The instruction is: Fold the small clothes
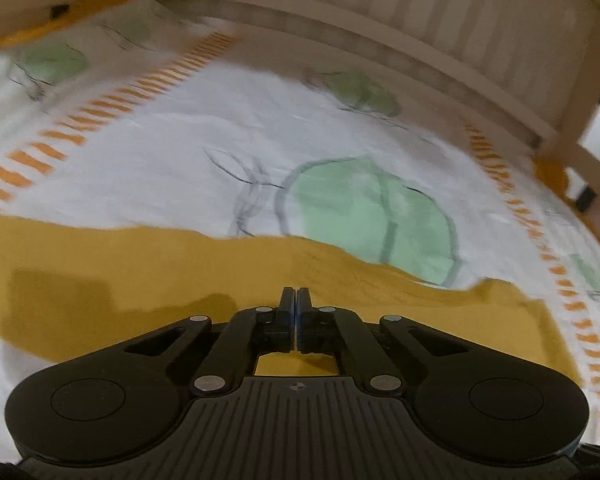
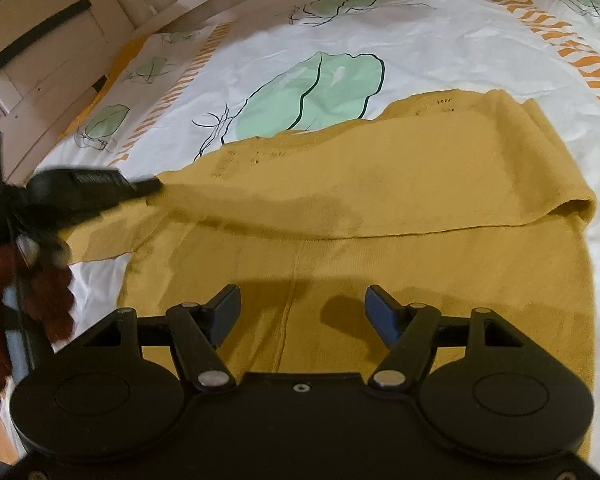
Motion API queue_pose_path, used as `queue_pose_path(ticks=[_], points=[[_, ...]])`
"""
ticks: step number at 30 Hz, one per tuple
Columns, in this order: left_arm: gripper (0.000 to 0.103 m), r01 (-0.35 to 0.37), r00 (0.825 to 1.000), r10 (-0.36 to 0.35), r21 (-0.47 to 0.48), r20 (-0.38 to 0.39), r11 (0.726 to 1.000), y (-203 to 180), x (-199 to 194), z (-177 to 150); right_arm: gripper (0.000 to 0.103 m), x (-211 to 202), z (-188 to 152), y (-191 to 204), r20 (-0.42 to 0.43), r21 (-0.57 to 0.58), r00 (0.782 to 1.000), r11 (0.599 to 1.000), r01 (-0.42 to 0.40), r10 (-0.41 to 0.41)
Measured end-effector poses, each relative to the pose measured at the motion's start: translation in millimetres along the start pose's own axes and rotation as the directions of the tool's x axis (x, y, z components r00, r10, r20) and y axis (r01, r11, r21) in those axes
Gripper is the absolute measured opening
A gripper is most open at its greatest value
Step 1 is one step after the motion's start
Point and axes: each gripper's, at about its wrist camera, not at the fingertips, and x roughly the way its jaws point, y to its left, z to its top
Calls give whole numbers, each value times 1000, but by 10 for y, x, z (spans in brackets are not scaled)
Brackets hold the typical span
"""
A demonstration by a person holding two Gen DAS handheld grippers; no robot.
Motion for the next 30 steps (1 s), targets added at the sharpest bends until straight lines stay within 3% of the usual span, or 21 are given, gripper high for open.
queue_pose_path(ticks=[4, 7, 10, 12, 16, 18, 19, 25, 30], points=[[0, -61, 998, 61, -41, -4, 997, 170, 28, 44, 72, 31, -13, -25, -13, 5, 1000, 1000, 9, -9], [0, -63, 998, 65, -96, 15, 993, 298, -31, 120, 72, 15, -18, -61, -10, 17, 1000, 1000, 19, -19], [2, -6, 999, 1, -147, -36, 989, 389, 2, 134, 74, 7, -8, -88, -5, 27, 1000, 999, 21, -21], [6, 65, 993, -82, -198, -82, 978, 416, 95, 100, 75, 18, -13, -110, -9, 34, 1000, 999, 21, -21], [11, 179, 957, -230, -264, -177, 948, 376, 302, -4, 75, 43, -12, -100, -19, 38, 1000, 999, 16, -16], [41, 179, 952, -233, -258, -200, 949, 334, 333, -54, 75, 43, -13, -91, -19, 33, 1000, 999, 14, -14], [44, 173, 954, -224, -245, -199, 954, 312, 331, -79, 75, 40, -13, -89, -19, 32, 1000, 999, 13, -12], [50, 148, 953, -200, -229, -228, 962, 245, 371, -150, 75, 38, -5, -92, -18, 32, 1000, 999, 11, -11], [50, 173, 935, -233, -229, -268, 958, 200, 481, -226, 75, 35, -2, -115, -12, 35, 1000, 999, 17, -16]])
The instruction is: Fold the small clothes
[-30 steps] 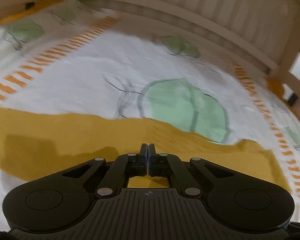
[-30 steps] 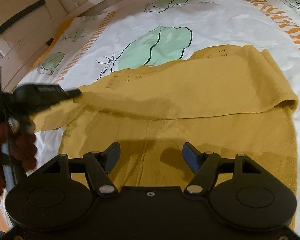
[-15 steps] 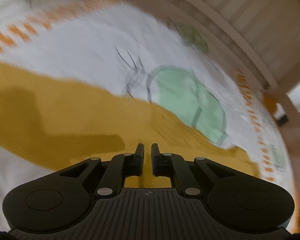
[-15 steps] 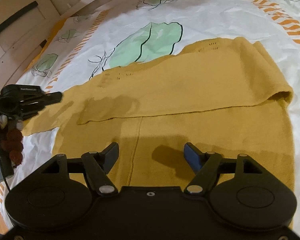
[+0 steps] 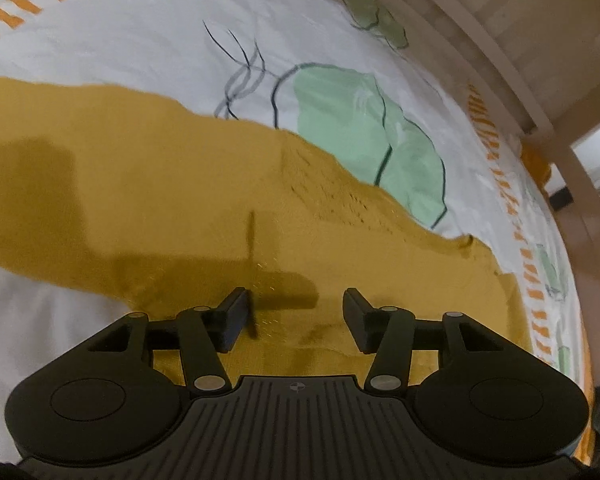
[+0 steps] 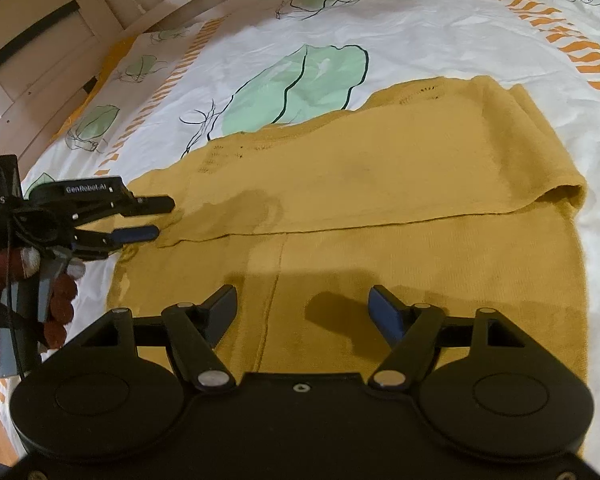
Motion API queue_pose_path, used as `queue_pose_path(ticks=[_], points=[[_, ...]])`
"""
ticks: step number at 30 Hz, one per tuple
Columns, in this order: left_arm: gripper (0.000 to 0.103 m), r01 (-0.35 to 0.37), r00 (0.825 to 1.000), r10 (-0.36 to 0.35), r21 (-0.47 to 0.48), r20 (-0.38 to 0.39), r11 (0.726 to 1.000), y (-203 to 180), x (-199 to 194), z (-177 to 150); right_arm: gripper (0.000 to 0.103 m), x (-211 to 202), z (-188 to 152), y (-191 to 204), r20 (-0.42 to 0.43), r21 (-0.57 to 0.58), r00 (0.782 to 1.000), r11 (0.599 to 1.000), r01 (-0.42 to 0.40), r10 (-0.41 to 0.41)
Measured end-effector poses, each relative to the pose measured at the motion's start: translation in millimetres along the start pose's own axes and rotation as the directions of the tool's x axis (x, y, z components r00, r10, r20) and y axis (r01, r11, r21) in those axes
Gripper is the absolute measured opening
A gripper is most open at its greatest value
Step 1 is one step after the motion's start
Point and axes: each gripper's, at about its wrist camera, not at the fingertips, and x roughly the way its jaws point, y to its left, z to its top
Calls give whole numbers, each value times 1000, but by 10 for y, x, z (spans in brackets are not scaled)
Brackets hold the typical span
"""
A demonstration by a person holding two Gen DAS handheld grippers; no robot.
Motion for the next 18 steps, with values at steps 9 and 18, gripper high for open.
queue_pose_path(ticks=[9, 18], points=[[8, 74, 996, -71, -51, 52, 996, 37, 59, -82, 76, -41, -9, -24, 15, -7, 1000, 1000, 28, -28], [7, -92, 963, 62, 103, 262, 990, -212, -378, 3, 76, -25, -6, -14, 9, -20, 1000, 999, 27, -27]])
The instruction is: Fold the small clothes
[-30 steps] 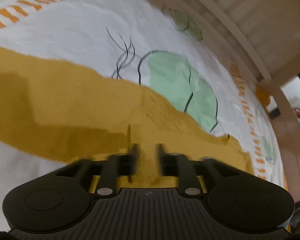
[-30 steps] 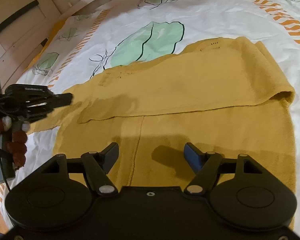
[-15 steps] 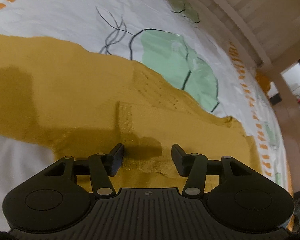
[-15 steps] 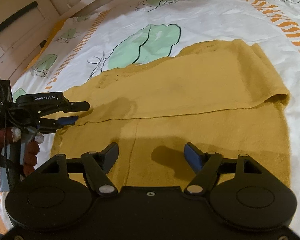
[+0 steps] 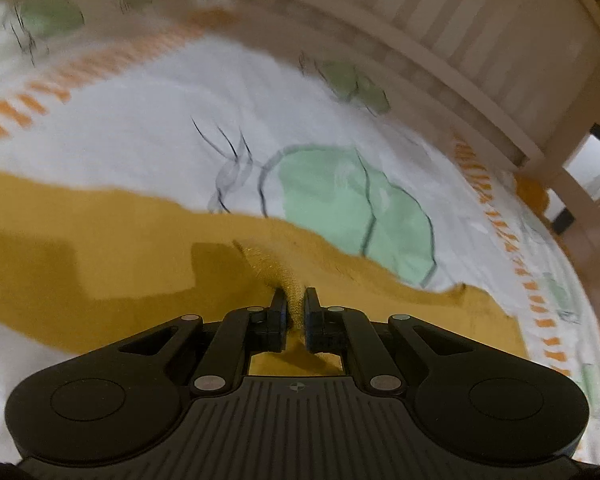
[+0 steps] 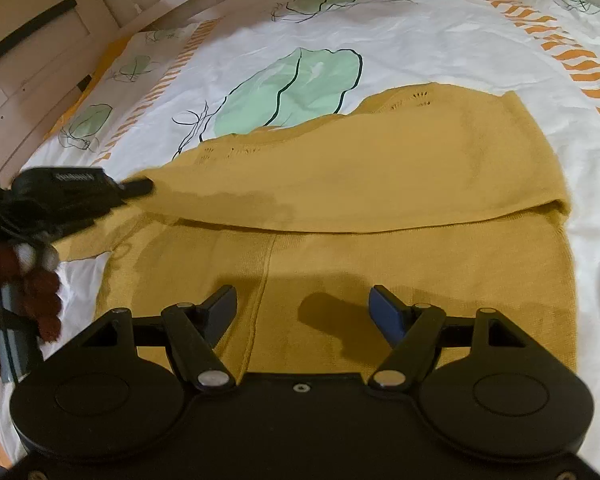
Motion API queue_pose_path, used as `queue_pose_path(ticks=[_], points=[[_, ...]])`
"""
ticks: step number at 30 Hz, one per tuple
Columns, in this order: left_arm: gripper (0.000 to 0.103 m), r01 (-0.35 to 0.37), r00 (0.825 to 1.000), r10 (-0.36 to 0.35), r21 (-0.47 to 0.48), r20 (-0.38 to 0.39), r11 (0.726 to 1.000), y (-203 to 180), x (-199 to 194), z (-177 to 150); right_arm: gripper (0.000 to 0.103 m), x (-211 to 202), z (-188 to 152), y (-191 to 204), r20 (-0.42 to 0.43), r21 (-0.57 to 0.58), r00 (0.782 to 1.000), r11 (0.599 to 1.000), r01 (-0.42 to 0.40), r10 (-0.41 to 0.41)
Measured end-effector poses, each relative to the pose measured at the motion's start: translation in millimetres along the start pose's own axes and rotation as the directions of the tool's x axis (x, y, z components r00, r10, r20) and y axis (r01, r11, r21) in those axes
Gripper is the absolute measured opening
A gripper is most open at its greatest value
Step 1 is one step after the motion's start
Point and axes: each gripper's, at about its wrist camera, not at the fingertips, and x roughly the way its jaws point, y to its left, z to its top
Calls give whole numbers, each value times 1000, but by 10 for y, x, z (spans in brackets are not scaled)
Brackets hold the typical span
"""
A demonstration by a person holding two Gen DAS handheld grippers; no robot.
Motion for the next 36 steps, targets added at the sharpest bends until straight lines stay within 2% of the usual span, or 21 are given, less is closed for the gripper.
queue_pose_path(ticks=[5, 11, 16, 21, 25, 28, 33, 36], points=[[8, -35, 996, 33, -19, -77, 999, 130, 156, -37, 76, 32, -16, -17, -3, -2, 1000, 1000, 22, -22], [14, -91, 982, 100, 64, -163, 994, 170, 324, -153, 77, 22, 8, -189, 12, 11, 996, 996, 85, -85], [21, -116, 983, 130, 106, -127, 988, 210, 230, -101, 78, 7, 36, -414, 15, 71, 991, 989, 129, -131], [22, -121, 989, 123, 25, -84, 992, 331, 186, -1, 81, 2, 30, -419, 15, 63, 989, 987, 146, -147], [22, -196, 980, 197, 34, -32, 980, 356, 108, 74, 83, -3, 21, -404, 11, 43, 988, 988, 151, -152], [23, -236, 971, 237, 17, -23, 972, 418, 71, 95, 84, 1, 25, -399, 9, 40, 988, 987, 153, -153], [32, -214, 974, 216, 41, -62, 976, 402, 107, 80, 100, 48, 7, -344, -1, 12, 988, 987, 158, -158], [37, -207, 977, 208, 19, -42, 978, 448, 41, 112, 102, 94, -13, -258, -15, -23, 982, 982, 187, -187]])
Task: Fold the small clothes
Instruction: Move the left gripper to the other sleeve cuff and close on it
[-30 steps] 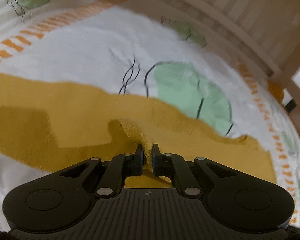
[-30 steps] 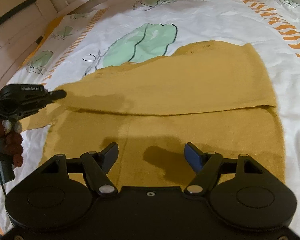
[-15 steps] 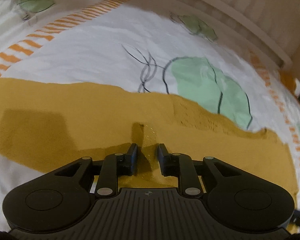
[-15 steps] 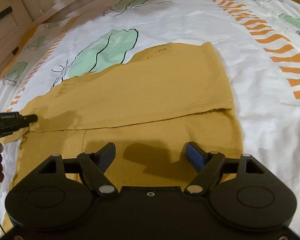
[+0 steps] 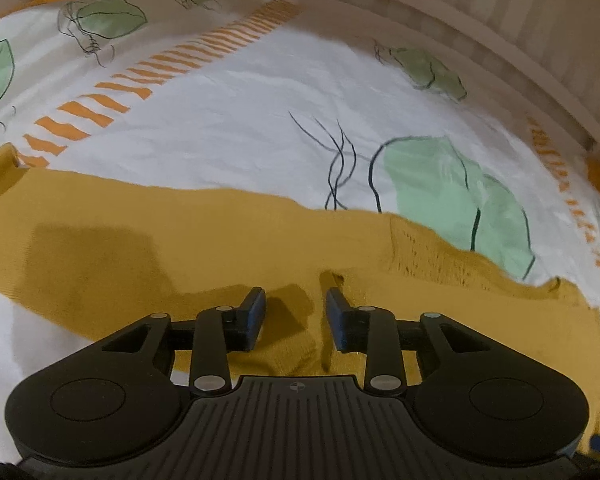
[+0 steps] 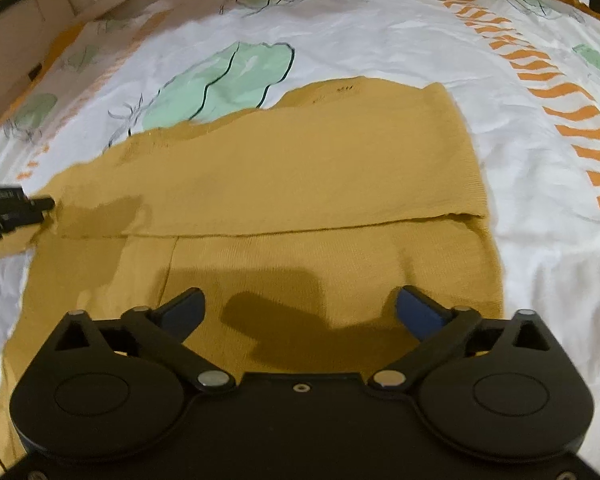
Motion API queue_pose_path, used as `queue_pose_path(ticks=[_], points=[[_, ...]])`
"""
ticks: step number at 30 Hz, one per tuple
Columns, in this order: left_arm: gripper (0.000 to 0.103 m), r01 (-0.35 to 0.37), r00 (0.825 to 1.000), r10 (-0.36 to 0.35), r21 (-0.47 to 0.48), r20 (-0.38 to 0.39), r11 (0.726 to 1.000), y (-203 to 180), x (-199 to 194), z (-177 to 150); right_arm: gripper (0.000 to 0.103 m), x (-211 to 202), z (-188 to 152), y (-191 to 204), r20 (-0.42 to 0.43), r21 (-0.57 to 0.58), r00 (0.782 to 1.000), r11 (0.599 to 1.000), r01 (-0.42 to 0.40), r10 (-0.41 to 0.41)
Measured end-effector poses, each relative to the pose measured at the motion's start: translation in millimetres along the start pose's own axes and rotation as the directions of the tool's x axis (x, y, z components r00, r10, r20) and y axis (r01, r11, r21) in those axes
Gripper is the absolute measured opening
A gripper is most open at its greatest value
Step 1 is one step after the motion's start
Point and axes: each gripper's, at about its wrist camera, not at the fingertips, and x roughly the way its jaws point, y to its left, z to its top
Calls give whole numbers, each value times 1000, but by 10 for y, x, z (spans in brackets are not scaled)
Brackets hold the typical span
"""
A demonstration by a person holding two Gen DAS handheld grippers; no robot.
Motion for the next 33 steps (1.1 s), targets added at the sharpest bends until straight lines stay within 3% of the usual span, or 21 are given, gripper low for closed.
queue_pose_path(ticks=[5, 10, 13, 17, 21, 25, 28, 33], points=[[43, -14, 999, 16, -39, 45, 999, 275, -134, 60, 103, 71, 24, 137, -38, -35, 996, 997, 74, -75], [49, -58, 994, 71, -141, 89, 988, 729, -306, 148, 103, 109, 60, 216, -95, 17, 988, 992, 123, -121], [54, -87, 988, 108, -181, 111, 980, 1004, -409, 211, 103, 67, 94, 234, -82, 44, 992, 994, 100, -96], [61, -130, 976, 166, -233, 143, 964, 1396, -574, 272, 102, -32, 114, 274, -20, 105, 1000, 994, -19, 22], [70, -158, 961, 221, -325, 168, 933, 1822, -727, 323, 102, -108, 116, 420, 40, 84, 995, 992, -93, 90], [73, -154, 951, 254, -437, 178, 886, 2217, -814, 307, 102, -137, 108, 590, 78, 26, 989, 991, -130, 127], [79, -126, 951, 252, -524, 177, 842, 2464, -772, 275, 102, -143, 103, 693, 89, -6, 984, 988, -155, 155], [80, -81, 958, 224, -581, 179, 810, 2691, -602, 259, 102, -136, 85, 836, 94, -58, 979, 983, -175, 180]])
